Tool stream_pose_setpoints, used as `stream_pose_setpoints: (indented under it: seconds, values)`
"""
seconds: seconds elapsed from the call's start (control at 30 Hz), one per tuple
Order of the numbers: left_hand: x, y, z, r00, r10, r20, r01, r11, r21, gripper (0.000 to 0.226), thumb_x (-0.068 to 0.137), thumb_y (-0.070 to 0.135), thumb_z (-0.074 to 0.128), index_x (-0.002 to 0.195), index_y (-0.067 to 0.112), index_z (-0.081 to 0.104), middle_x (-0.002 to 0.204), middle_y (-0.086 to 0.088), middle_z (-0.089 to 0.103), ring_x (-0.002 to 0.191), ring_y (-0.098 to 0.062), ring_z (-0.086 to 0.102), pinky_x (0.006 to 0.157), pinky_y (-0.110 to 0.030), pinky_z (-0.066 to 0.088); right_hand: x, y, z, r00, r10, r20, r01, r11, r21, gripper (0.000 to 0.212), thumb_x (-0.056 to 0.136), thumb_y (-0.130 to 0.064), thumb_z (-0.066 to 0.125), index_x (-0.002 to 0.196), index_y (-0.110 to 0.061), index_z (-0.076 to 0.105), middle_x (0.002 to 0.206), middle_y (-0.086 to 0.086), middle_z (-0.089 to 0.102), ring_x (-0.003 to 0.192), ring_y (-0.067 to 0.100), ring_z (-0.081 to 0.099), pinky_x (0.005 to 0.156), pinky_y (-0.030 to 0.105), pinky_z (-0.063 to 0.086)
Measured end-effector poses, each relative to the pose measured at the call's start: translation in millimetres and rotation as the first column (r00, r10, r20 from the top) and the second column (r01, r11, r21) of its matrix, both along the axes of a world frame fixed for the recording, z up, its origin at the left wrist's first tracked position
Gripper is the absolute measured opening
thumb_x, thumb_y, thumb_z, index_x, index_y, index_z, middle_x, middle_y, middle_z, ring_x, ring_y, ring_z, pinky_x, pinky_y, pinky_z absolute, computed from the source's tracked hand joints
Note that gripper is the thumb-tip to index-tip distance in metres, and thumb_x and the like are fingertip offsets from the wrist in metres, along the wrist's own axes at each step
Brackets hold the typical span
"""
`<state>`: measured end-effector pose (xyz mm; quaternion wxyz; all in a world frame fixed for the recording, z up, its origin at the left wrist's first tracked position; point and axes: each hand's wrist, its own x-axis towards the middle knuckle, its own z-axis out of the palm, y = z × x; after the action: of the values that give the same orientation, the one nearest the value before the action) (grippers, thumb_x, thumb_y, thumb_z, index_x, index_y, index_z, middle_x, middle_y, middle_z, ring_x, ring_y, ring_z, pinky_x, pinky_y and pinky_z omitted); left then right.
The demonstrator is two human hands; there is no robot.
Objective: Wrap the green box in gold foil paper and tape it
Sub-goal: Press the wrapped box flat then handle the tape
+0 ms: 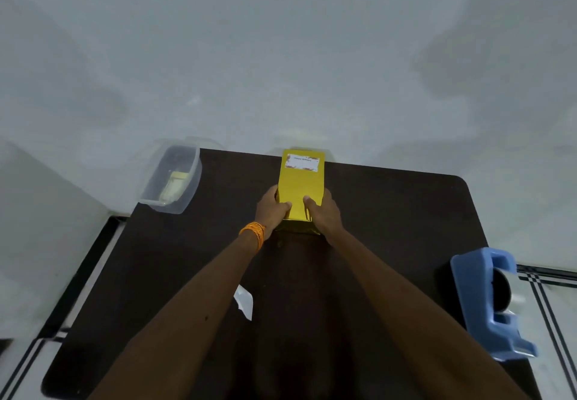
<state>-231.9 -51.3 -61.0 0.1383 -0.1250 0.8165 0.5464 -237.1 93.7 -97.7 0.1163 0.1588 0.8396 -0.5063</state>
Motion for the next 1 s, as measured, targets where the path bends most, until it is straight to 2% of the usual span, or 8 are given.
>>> stream_pose_setpoints:
  seconds: [0.23,0.33,0.43,0.5,0.6,0.77,0.87,1.0]
  values:
    - [-13,4,-6,1.000,-0.003,-0.023,0.003,1.000,-0.027,0.051,0.093,0.008,0.058,0.142,0.014,0.043,0.130,-0.007,0.057,0.107,-0.017,0.055,0.092,-0.033,0.050,-9,0,-4,1.000,-0.020,0.019,0.020,1.000,-0.003,0.059,0.097,-0.049,0.053,0.147,-0.024,0.034,0.139,0.007,0.051,0.123,0.027,0.054,0.101,0.051,0.048]
    - [-13,3,-5,1.000,-0.020,-0.007,0.019,1.000,-0.019,0.052,0.095,0.010,0.057,0.144,0.014,0.040,0.135,-0.008,0.055,0.119,-0.024,0.056,0.097,-0.035,0.048,-8,0,-1,0.999,-0.009,0.040,0.010,1.000,-0.013,0.061,0.097,-0.049,0.052,0.148,-0.023,0.032,0.142,0.008,0.049,0.126,0.028,0.052,0.102,0.051,0.046]
    - [-7,-1,-1,0.999,-0.009,0.035,0.010,0.999,-0.038,0.062,0.098,0.019,0.056,0.153,0.012,0.027,0.150,-0.008,0.042,0.136,-0.028,0.043,0.109,-0.038,0.038,-6,-1,8,0.995,-0.049,0.083,0.051,0.998,-0.020,0.076,0.098,-0.051,0.051,0.157,-0.019,0.017,0.156,0.011,0.036,0.140,0.034,0.040,0.111,0.052,0.038]
    - [0,-7,2,0.997,0.027,0.066,-0.025,0.999,-0.034,0.067,0.099,0.026,0.055,0.155,0.012,0.021,0.158,-0.009,0.031,0.143,-0.028,0.033,0.116,-0.042,0.032,3,-3,18,0.988,-0.144,0.060,0.141,0.988,0.060,0.079,0.098,-0.050,0.051,0.158,-0.014,0.015,0.159,0.016,0.026,0.143,0.036,0.033,0.113,0.051,0.034]
    - [20,-28,9,0.997,0.075,0.029,-0.073,0.995,-0.072,0.060,0.098,0.022,0.057,0.151,0.009,0.033,0.152,-0.014,0.040,0.139,-0.027,0.040,0.112,-0.039,0.037,31,-10,36,0.974,-0.202,-0.101,0.223,0.932,0.284,0.066,0.096,-0.039,0.058,0.150,-0.010,0.032,0.149,0.017,0.037,0.134,0.036,0.040,0.106,0.052,0.040]
    - [74,-77,17,0.992,0.115,-0.046,-0.122,0.972,-0.201,0.042,0.095,0.012,0.059,0.136,0.005,0.052,0.134,-0.014,0.057,0.124,-0.026,0.054,0.103,-0.033,0.042,83,-48,44,0.967,0.091,-0.240,0.041,0.868,0.494,0.044,0.092,-0.026,0.060,0.133,-0.015,0.049,0.137,0.011,0.046,0.127,0.030,0.042,0.098,0.048,0.044]
    - [115,-98,14,0.990,0.131,-0.046,-0.138,0.963,-0.233,0.037,0.091,0.007,0.060,0.128,0.007,0.058,0.126,-0.010,0.063,0.119,-0.024,0.058,0.102,-0.032,0.044,110,-78,37,0.925,0.319,-0.205,-0.223,0.895,0.386,0.038,0.095,-0.018,0.057,0.132,-0.013,0.055,0.137,0.008,0.051,0.128,0.028,0.045,0.102,0.045,0.043]
    - [162,-113,4,0.987,0.158,-0.020,-0.157,0.945,-0.288,0.033,0.089,0.006,0.059,0.121,0.009,0.063,0.115,-0.008,0.068,0.107,-0.024,0.063,0.097,-0.039,0.049,149,-104,22,0.811,0.583,-0.043,-0.547,0.782,0.298,0.046,0.096,-0.027,0.061,0.140,-0.012,0.054,0.143,0.008,0.053,0.134,0.025,0.046,0.109,0.035,0.035]
